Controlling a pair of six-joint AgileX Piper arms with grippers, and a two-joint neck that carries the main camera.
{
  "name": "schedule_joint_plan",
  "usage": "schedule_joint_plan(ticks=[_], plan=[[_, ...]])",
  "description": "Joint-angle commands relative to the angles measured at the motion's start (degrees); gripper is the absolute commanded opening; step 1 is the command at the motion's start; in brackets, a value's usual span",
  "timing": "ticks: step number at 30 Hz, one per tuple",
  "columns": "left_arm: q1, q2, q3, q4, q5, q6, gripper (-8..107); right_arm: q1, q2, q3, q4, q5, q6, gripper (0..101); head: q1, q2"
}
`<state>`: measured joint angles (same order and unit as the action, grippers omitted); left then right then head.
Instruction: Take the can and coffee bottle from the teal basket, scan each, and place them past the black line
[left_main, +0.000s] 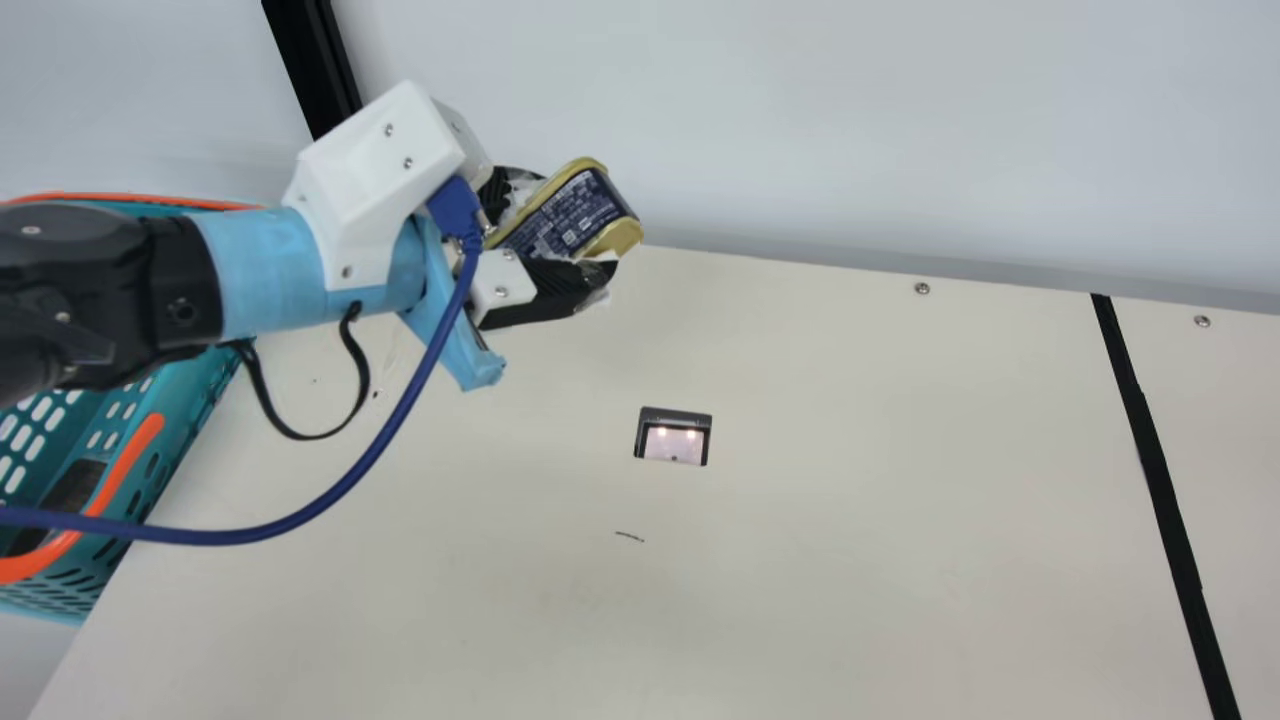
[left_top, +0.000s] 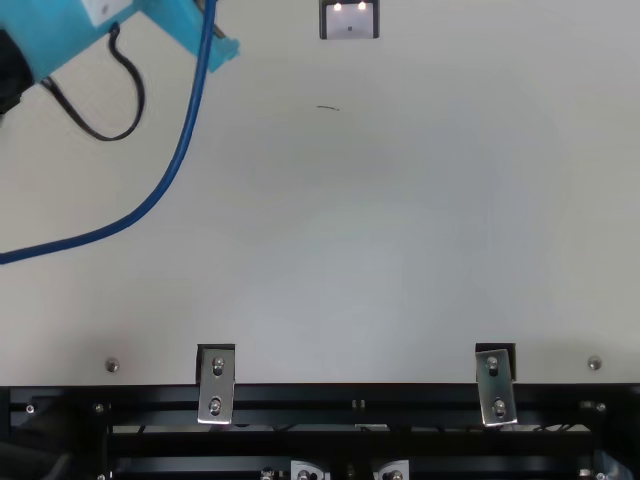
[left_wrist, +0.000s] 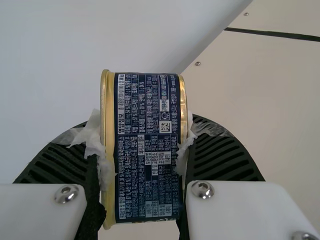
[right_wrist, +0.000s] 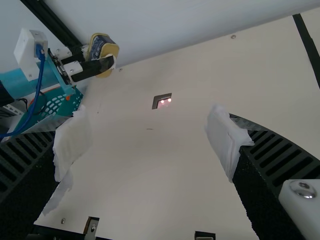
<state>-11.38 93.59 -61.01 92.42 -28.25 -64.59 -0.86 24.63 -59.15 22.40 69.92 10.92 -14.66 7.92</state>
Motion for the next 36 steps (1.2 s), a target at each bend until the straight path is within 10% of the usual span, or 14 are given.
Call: schedule_joint_plan(ticks=[1, 16, 36], plan=[[-0.91, 1.11, -1.44, -4.52, 1.37, 2.11, 10, 0.0, 0.0, 0.0, 0.0, 0.0, 0.0, 101, -0.13, -0.39], [-5.9, 10.64, -13.11, -20.77, 14.81, 13.26, 10, 0.0, 0.0, 0.0, 0.0, 0.0, 0.0, 101, -0.13, -0.39], [1.4, 7.66, -9.71, -6.32, 25.97, 15.49, 10, 0.0, 0.0, 0.0, 0.0, 0.0, 0.0, 101, -0.13, -0.39]])
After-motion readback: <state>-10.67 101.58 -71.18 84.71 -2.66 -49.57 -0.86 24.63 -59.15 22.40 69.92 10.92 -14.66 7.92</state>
